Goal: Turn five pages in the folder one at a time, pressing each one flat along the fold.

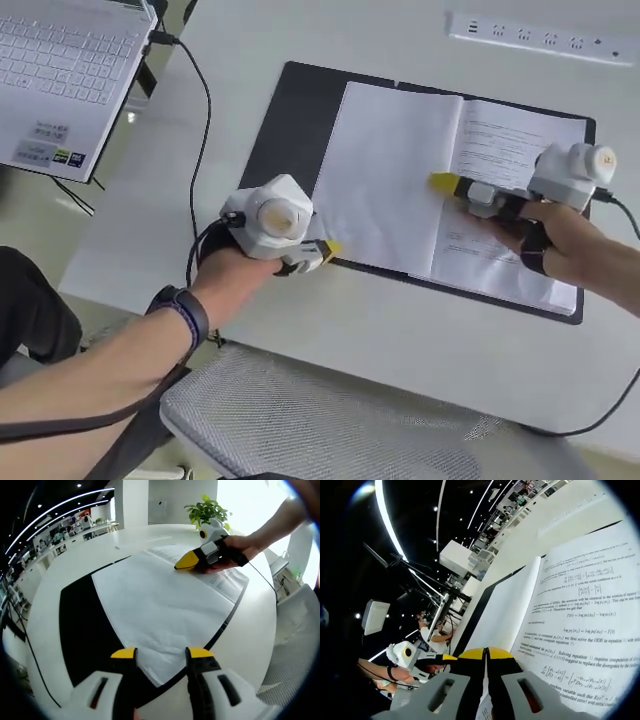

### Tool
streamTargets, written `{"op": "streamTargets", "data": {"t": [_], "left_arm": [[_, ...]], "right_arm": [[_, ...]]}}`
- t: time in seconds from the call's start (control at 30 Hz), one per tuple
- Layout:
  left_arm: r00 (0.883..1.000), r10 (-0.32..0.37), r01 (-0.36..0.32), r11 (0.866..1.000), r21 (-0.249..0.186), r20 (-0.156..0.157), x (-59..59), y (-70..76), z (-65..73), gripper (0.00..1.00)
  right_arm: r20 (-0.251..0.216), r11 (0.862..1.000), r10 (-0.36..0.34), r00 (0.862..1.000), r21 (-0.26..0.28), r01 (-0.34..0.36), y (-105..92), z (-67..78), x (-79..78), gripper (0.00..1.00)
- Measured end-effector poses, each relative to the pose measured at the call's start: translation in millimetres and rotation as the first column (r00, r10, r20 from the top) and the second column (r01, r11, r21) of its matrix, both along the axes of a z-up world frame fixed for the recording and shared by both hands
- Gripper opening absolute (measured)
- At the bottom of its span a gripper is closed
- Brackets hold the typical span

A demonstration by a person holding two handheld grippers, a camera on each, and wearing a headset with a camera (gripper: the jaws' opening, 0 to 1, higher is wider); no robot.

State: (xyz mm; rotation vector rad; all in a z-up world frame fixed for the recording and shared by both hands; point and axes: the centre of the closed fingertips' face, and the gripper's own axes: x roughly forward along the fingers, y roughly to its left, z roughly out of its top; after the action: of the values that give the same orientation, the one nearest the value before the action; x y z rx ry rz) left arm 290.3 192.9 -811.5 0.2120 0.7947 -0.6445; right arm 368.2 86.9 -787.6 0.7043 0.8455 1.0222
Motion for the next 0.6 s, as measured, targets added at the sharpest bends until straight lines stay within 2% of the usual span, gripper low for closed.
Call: {"op": "streamTargets", "data": {"t": [0.07, 0.2, 0.6], "left_arm": [[1.000, -0.001, 0.001, 1.000, -0.001, 0.000, -0.9, -0.3, 1.5, 0.37], [1.000, -0.001, 0.001, 1.000, -0.001, -0.001, -2.5, -1.0, 4.2, 0.37], [1.000, 0.000, 0.000, 1.000, -0.004, -0.003, -4.4, -1.3, 7.8, 0.37]], "right_arm": [[-0.002, 1.000, 0.008, 1.000, 0.002, -0.008, -1.4, -2.4, -0.5, 0.00], [-0.006, 0.999, 0.040, 0.999, 0.008, -0.039, 1.9, -0.8, -22.6, 0.00], [-0.028, 0.995, 0.098, 0.995, 0.009, -0.098, 3.3, -0.6, -68.0, 0.00]]}}
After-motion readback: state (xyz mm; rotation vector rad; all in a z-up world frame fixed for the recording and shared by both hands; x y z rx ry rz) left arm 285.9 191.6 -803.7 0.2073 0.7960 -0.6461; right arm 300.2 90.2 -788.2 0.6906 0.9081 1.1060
